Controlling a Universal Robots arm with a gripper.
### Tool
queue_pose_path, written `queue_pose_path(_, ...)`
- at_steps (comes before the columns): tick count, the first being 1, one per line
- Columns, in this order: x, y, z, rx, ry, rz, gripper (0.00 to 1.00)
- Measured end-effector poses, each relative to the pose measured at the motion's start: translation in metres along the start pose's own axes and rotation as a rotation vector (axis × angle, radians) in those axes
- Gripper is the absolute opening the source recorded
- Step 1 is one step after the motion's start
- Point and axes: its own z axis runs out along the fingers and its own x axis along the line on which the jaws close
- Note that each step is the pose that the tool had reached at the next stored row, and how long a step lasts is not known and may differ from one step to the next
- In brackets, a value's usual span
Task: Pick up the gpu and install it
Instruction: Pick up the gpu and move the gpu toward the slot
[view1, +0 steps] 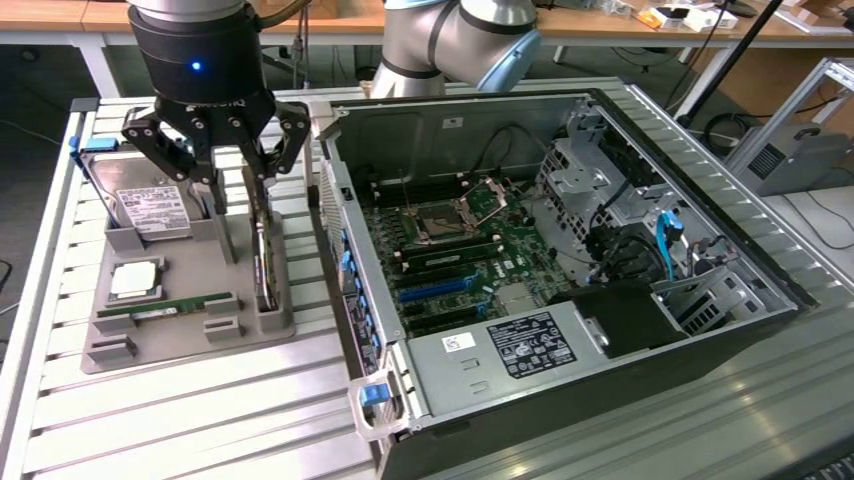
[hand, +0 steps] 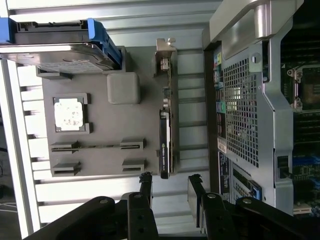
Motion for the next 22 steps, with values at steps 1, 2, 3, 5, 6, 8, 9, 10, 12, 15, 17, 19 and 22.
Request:
queue_pose_path(1, 0.0000, 0.0000, 0.0004, 0.0000, 0.0000, 0.000, 0.42)
queue_pose_path(2, 0.0000, 0.0000, 0.0006, 0.0001, 0.0001, 0.000, 0.42)
queue_pose_path(3, 0.0000, 0.0000, 0.0012, 0.0002, 0.0000, 0.000, 0.42)
queue_pose_path(5, 0.0001, 0.0001, 0.0019, 0.0003, 0.0000, 0.000, 0.42)
queue_pose_path(6, 0.0001, 0.0001, 0.0022, 0.0004, 0.0000, 0.000, 0.42)
queue_pose_path(8, 0.0001, 0.0001, 0.0030, 0.0006, -0.0001, 0.000, 0.42)
queue_pose_path(9, 0.0001, 0.0001, 0.0033, 0.0007, 0.0000, 0.000, 0.42)
queue_pose_path(10, 0.0001, 0.0002, 0.0037, 0.0008, 0.0000, 0.000, 0.42)
queue_pose_path(12, 0.0001, 0.0002, 0.0043, 0.0010, 0.0000, 0.000, 0.42)
queue_pose_path(15, 0.0002, 0.0002, 0.0053, 0.0012, -0.0001, 0.000, 0.42)
queue_pose_path(17, 0.0002, 0.0003, 0.0064, 0.0015, -0.0001, 0.000, 0.42)
queue_pose_path(19, 0.0003, 0.0003, 0.0072, 0.0020, -0.0001, 0.000, 0.42)
queue_pose_path(22, 0.0003, 0.0003, 0.0084, 0.0025, -0.0002, 0.000, 0.42)
